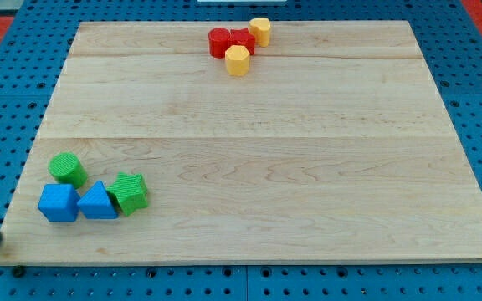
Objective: Place the green blocks parallel to each other
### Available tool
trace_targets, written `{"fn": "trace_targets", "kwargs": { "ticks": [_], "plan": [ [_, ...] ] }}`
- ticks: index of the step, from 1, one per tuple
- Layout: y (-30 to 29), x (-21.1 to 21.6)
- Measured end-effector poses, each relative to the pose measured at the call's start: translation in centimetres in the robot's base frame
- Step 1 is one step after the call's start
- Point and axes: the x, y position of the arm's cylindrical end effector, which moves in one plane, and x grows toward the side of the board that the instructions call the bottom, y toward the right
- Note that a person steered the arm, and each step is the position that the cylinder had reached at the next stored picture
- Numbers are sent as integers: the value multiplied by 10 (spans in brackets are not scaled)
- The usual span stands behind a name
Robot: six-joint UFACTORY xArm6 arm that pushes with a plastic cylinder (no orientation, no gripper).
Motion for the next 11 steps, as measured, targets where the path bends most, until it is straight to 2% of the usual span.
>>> {"fn": "trace_targets", "kwargs": {
  "ticks": [2, 3, 4, 5, 6, 8, 9, 10, 11],
  "plan": [
    [20, -57],
    [97, -57],
    [132, -58],
    [79, -50],
    [124, -12],
    [245, -27],
    [217, -30],
    [220, -27],
    [164, -35]
  ]
}}
